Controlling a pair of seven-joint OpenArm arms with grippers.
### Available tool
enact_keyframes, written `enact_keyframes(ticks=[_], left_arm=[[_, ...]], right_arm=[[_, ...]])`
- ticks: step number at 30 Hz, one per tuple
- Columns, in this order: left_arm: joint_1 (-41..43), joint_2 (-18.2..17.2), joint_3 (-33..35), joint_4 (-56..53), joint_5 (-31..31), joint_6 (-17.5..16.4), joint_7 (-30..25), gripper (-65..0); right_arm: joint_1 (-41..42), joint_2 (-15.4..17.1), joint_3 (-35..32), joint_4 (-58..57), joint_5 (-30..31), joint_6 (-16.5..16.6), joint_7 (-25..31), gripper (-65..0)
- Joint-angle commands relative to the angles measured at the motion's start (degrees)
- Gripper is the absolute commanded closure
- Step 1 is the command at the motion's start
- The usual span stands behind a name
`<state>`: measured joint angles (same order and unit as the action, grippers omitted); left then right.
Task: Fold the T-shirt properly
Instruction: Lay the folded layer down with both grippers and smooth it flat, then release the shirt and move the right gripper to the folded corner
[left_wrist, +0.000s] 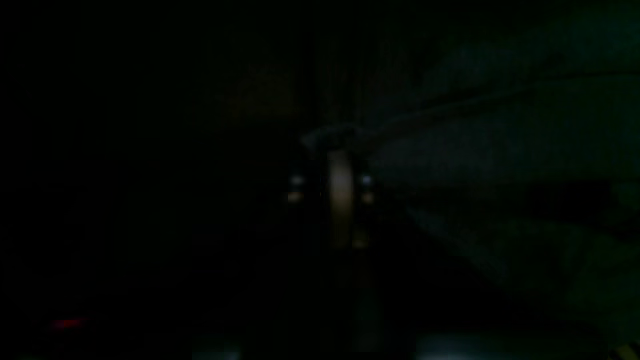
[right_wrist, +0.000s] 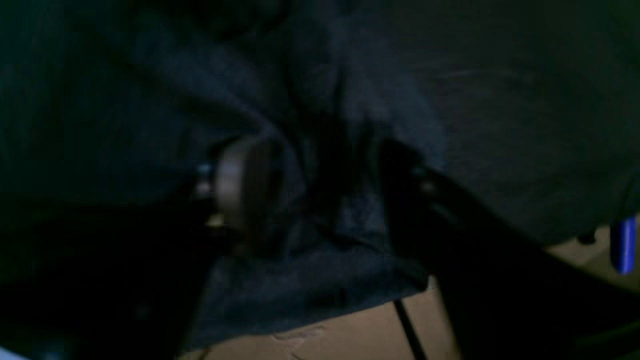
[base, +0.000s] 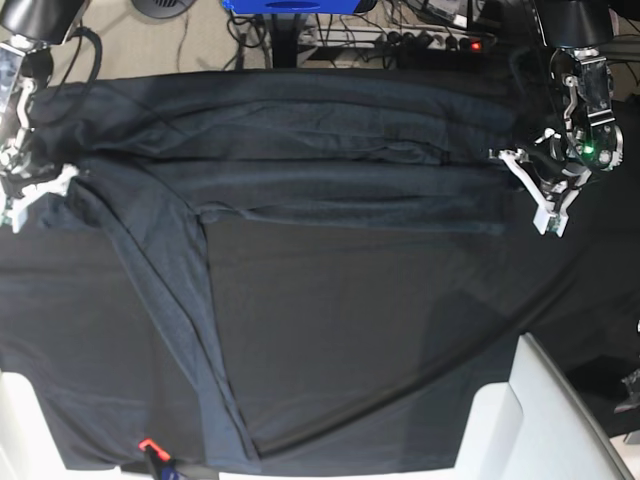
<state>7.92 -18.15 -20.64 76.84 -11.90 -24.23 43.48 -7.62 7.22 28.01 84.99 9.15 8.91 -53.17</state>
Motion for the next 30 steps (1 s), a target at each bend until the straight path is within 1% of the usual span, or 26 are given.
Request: enact_keyframes(ticks=[1,3,5,7,8,10,11,12,13,14,15,16,17,18,19,21,24,27,30], left_arm=[[-0.4,-1.1,-0.6,2.0,-0.3,0.1,-0.8,-21.2],[-0.3,-1.1,-0.6,4.3,-0.4,0.1,-0.8,-35.7],[-0.2,-1.1,-0.7,6.6,-0.4,0.1,-0.6,-47.9],[-0.1,-1.1,-0.7,9.1,-0.4,0.2,-0.5,-54.8],[-0.1,-1.0,-0.7,10.1,-0.4,0.2,-0.5,-56.1],[0.0,-0.7,-0.7,11.6,-0.5,0.2,-0.5,-56.3],[0.0,0.1,-0.8,12.0,-0.5,0.2,-0.5,-56.1],[0.0,0.7,-1.3,12.2,-0.5,0.2,-0.5,-55.8],[-0.1,1.7,-2.6,12.1,-0.5,0.2,-0.5,-52.7],[-0.3,2.8,-3.5,11.7,-0.3,0.2,-0.5,-44.9],[-0.5,3.8,-4.1,11.1,0.1,0.2,-0.6,-33.2],[-0.7,4.2,-4.2,10.5,0.1,0.2,-0.6,-19.6],[-1.0,4.4,-4.1,9.9,-0.2,0.2,-0.7,-4.4],[-1.7,4.7,-4.1,9.0,-0.2,0.2,-0.7,0.0],[-2.2,4.8,-4.1,8.0,-0.1,0.2,-0.7,0.0],[-2.6,4.9,-4.1,5.8,0.2,0.2,-0.8,0.0],[-3.9,4.8,-4.2,3.9,0.2,0.2,-0.8,0.0],[-4.6,4.6,-4.3,1.1,0.3,0.2,-0.9,0.0],[-5.2,4.7,-4.1,0.2,0.3,0.2,-0.9,0.0]], right_arm=[[1.0,0.6,0.3,1.6,0.3,-0.5,0.6,-40.8],[1.1,0.6,0.3,3.3,0.3,-0.6,0.6,-41.1],[1.1,0.5,0.3,6.1,0.3,-0.6,0.7,-41.1],[0.9,-0.9,0.2,9.4,0.4,-0.3,1.7,-41.1],[0.7,-1.4,-0.2,10.8,0.4,-0.3,2.7,-41.1],[0.3,-1.6,-0.5,11.9,0.3,0.1,4.2,-40.2],[0.4,-1.6,-1.4,11.6,0.3,1.0,4.7,-37.7],[0.4,-1.6,-2.3,10.9,0.3,2.0,5.1,-33.2],[0.5,-1.4,-2.9,9.7,0.3,3.1,5.7,-25.7],[1.3,-1.5,-3.0,8.4,0.3,3.8,6.4,-16.7],[2.3,-1.6,-2.8,6.8,0.0,4.3,6.9,-6.5],[2.9,-1.5,-2.8,5.1,0.0,4.3,7.1,0.0],[3.6,-1.4,-2.8,3.1,0.0,4.3,7.1,0.0],[4.8,-1.3,-2.7,1.1,0.0,4.3,7.1,-2.9],[5.6,-1.3,-2.7,-0.6,0.0,4.3,7.2,-3.8],[6.9,-0.4,-2.0,-3.2,0.0,4.3,7.9,-1.1],[8.5,0.8,-1.5,-7.3,0.0,4.2,10.5,-0.3],[10.7,3.6,-1.4,-13.0,0.0,4.1,11.8,-0.2],[12.4,5.8,-1.4,-18.7,0.0,4.1,14.7,-0.2]])
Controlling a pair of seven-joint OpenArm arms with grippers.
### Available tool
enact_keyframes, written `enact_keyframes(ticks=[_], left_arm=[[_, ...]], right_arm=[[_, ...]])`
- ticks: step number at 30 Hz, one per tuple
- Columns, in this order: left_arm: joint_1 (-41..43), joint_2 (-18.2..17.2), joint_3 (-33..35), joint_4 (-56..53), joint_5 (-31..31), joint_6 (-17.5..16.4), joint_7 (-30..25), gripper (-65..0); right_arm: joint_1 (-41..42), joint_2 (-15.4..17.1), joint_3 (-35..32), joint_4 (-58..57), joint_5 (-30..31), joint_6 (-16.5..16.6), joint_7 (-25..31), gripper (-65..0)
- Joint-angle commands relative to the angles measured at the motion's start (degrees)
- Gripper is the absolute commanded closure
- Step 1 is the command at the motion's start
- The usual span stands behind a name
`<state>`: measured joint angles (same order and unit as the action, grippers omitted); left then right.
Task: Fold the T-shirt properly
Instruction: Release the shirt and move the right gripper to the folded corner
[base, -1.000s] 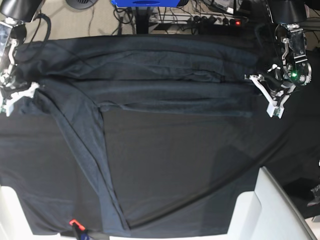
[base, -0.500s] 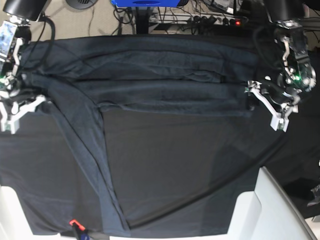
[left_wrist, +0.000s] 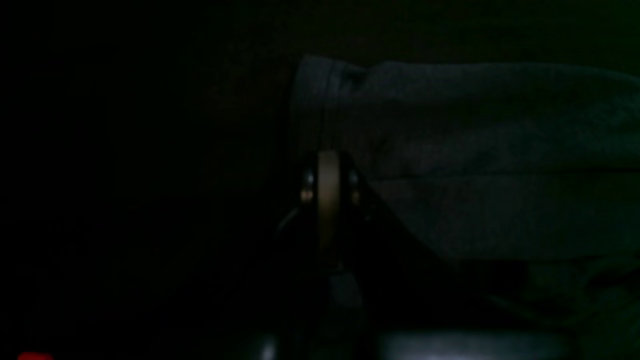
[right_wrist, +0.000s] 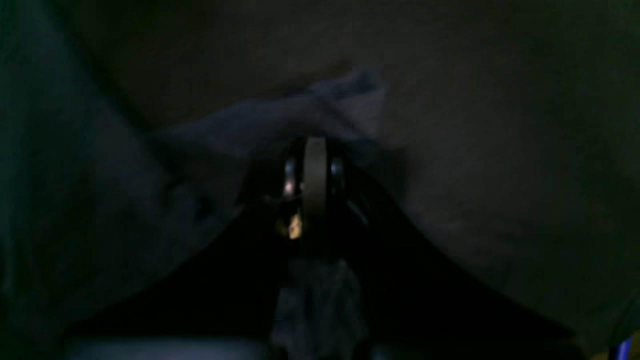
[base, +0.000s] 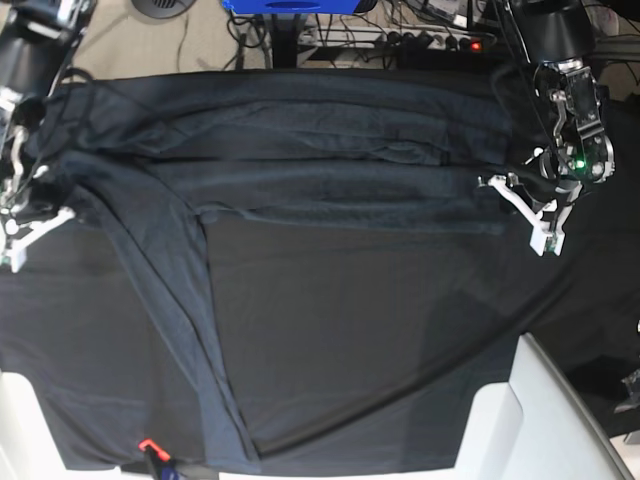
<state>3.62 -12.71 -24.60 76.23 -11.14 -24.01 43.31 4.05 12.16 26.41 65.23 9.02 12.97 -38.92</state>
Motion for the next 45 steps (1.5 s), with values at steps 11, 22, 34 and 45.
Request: enact_keyframes(ticks=[11,22,34,45], left_arm=[[-1.1,-0.8,-0.6,0.8,-0.5,0.1,-0.7,0.0],[3.5,-0.9,-11.4,11.5,-1.1,0.0,-0.4,0.0],[11.4,-0.4,-13.9,16.7,-1.2,-0.1,-0.6,0.0],[11.6,-0.7,-16.3,16.5,-1.2,-0.2,-0.6,0.0]], right_arm=[[3.6,4.1,0.2,-9.2,0.3,0.0,3.7,-0.2],[-0.4,0.1,-0.8,16.0,0.3,0.4,-0.9,-0.3],[21.7,-1.9,-20.0,-14.2,0.4,0.4,1.9,-41.4],[28.3,-2.0,-21.5,-33.9,0.4,0.4,13.4,-42.0]])
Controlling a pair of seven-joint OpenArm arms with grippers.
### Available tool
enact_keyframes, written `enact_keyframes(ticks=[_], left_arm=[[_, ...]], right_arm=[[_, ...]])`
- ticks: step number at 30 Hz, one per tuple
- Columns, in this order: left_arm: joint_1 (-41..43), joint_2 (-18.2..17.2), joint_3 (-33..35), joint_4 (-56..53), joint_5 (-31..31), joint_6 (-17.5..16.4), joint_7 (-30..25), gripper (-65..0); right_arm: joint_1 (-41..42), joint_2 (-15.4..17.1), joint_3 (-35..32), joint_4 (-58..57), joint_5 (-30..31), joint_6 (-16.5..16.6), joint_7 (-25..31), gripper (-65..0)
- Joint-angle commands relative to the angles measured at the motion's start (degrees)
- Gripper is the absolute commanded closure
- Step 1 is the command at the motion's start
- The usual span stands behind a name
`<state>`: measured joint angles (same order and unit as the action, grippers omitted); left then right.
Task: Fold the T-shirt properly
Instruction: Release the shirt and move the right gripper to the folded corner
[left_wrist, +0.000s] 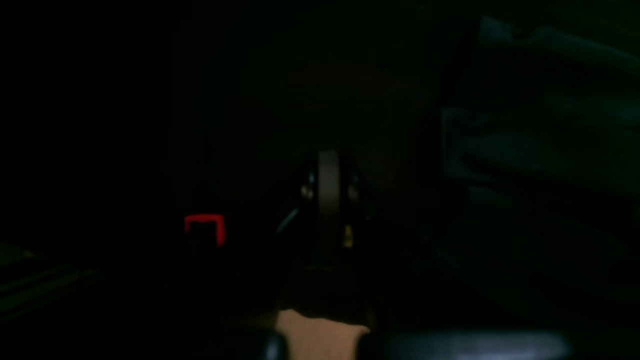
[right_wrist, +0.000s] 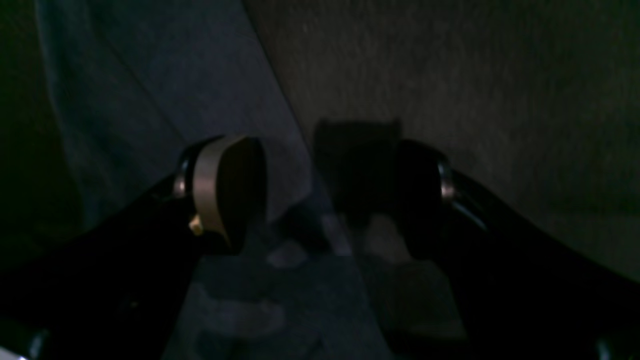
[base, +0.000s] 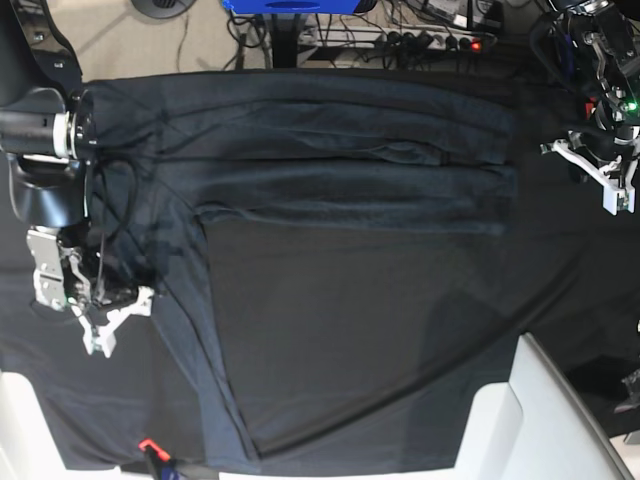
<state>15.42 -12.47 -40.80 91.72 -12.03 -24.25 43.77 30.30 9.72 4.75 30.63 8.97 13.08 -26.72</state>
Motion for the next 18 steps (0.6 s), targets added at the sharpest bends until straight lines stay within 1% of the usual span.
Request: enact_keyframes(ticks=[1,4,5,6,7,8,10,11,12,14,16,18], left_arm=[[-0.3,-0.9,0.0,1.0,-0.3,0.0,-1.1,0.0],[-0.5,-0.8,0.0,0.8,-0.3,0.0,-1.1,0.0],[-0.5,-0.8,0.0,0.4,-0.3,0.0,-1.1,0.0],[-0.6,-0.8,0.0,-0.3,-0.3,0.0,-1.1,0.0],[-0.7,-0.8,0.0,-1.0,-0.3,0.0,-1.1,0.0],[-0.7,-1.0,0.0,-1.5,-0.3,0.0,-1.1,0.0],[-1.3,-1.0,0.0,-2.4,-0.3,0.0,-1.1,0.0],[-1.3,-1.0,0.0,-3.0,-0.3,0.0,-1.1,0.0],[-1.5,-1.1,0.0,-3.5,-0.3,0.0,-1.1,0.0],[-1.6,-1.1,-0.2,-3.9,-0.3,0.0,-1.1,0.0],[-1.7,-1.1,-0.1,-3.9,-0.3,0.0,-1.1,0.0],[-1.7,-1.1,-0.1,-3.9,-0.3,0.0,-1.1,0.0]], right_arm=[[2.0,0.4,0.1,0.7,0.5,0.3,1.3,-41.9],[1.0,-0.3,0.1,0.7,0.5,0.3,1.3,-41.7],[0.8,-0.6,0.0,0.7,0.5,0.3,1.3,-40.7],[0.7,-0.6,0.0,0.7,0.5,0.3,1.3,-37.7],[0.2,-0.7,0.0,0.7,0.5,0.3,1.3,-32.7],[0.1,-0.8,0.1,0.7,0.5,0.3,1.3,-26.3],[0.1,-1.6,0.4,0.7,0.5,0.3,1.2,-10.7],[0.1,-1.7,0.4,0.7,0.5,0.3,1.1,-4.5],[0.1,-1.8,0.4,0.7,0.5,0.3,1.0,0.0],[0.1,-1.8,0.5,1.0,0.5,0.3,-0.2,-1.1],[0.1,-1.8,0.6,1.9,0.6,0.3,-2.2,0.0],[-1.4,-1.9,0.6,6.8,1.1,0.3,-5.3,0.0]])
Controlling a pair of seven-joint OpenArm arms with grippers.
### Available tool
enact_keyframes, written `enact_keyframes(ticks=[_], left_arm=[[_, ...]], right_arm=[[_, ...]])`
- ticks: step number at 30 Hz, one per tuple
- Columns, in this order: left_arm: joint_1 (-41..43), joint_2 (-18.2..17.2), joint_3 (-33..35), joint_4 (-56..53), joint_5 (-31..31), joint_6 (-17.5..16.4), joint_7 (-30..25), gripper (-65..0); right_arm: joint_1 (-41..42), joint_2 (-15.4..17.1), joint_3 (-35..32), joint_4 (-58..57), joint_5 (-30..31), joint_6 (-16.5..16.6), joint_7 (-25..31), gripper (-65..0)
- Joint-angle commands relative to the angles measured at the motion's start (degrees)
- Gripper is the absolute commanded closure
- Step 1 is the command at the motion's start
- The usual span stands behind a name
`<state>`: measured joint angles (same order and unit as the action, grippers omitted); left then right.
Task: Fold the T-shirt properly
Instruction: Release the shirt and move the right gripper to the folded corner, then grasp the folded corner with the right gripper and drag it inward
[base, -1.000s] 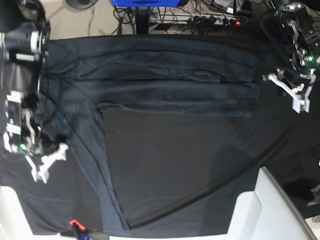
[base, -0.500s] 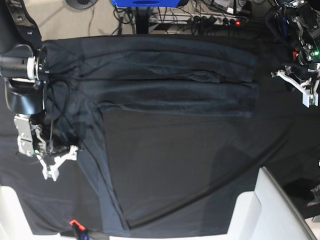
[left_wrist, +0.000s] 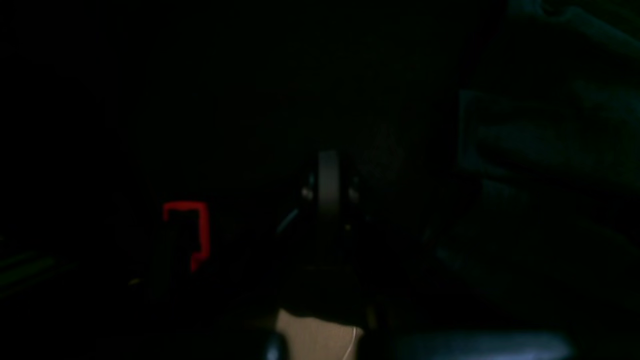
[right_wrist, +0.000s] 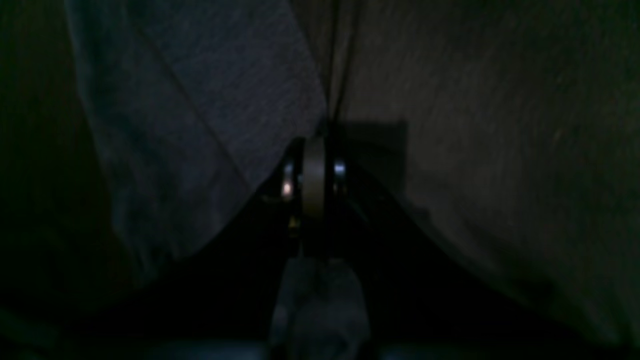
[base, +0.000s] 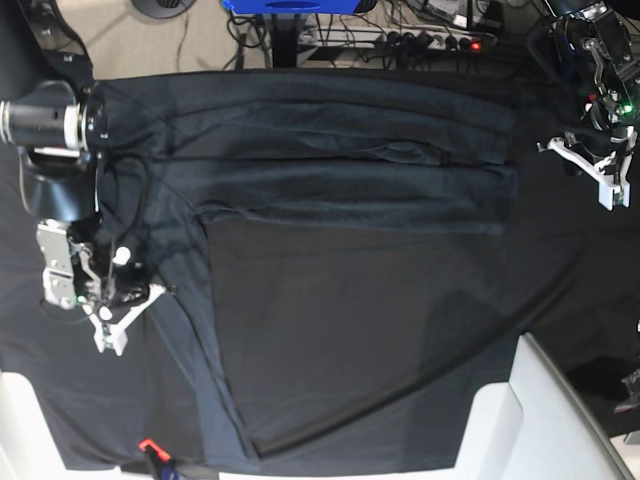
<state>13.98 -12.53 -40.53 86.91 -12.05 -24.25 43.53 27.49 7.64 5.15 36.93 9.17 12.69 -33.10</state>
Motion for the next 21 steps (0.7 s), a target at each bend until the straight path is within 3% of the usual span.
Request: enact_keyframes(ticks=[1,8,16,21], left_arm=[[-0.3,-1.0,-0.4,1.0,-0.3,0.0,-0.8,0.0],[-0.5,-1.1,-0.3,1.0,-0.3,0.0,-0.8,0.0],[-1.6,-1.1,-0.3,0.9,-0.2,0.0,-0.8,0.0],[-1.6,-1.5,-0.2,0.8,-0.2,0.0,-0.8,0.0]], right_arm=[[-0.4,0.1,0.2,4.8,1.7,0.7,-0.9,0.0],[-14.9,-3.2,0.1,33.6,3.0,0.3,-12.9,0.0],[-28.4,-7.4,-0.2,55.6,3.0,0.2,-19.7,0.0],[-35.2,-9.0,-0.3,63.2,3.0,0.2,-21.1,0.0]])
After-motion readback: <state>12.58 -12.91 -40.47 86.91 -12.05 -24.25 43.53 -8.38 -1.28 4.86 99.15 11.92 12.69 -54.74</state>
